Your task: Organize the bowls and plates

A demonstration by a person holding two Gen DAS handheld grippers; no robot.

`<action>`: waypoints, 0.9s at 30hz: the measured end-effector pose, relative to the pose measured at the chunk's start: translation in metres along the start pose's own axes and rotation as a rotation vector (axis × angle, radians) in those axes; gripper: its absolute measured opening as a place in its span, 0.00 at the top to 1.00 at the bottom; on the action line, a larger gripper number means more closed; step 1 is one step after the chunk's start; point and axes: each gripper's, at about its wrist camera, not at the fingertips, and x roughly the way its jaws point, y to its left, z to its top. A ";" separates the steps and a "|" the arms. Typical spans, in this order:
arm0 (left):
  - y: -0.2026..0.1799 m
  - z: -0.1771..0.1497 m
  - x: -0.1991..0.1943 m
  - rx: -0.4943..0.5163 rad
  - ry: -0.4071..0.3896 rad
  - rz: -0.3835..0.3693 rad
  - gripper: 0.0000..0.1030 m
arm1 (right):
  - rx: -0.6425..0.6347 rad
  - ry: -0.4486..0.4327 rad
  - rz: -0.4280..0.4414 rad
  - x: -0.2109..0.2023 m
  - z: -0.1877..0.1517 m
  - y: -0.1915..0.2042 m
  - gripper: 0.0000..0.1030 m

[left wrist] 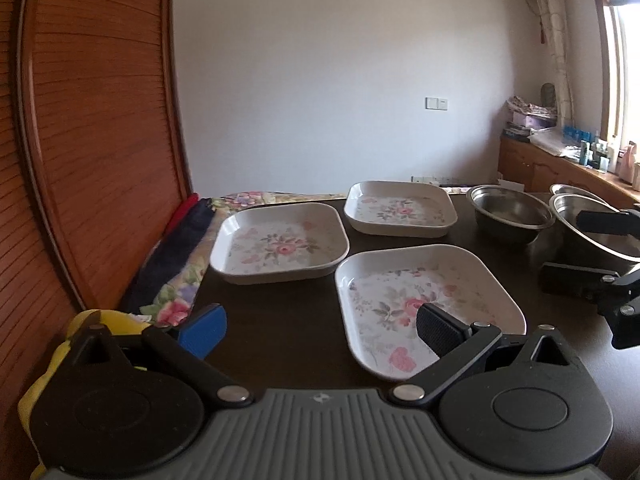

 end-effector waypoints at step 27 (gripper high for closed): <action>0.023 0.010 0.063 -0.018 0.086 -0.050 0.39 | -0.011 0.185 0.123 0.065 0.010 -0.016 0.12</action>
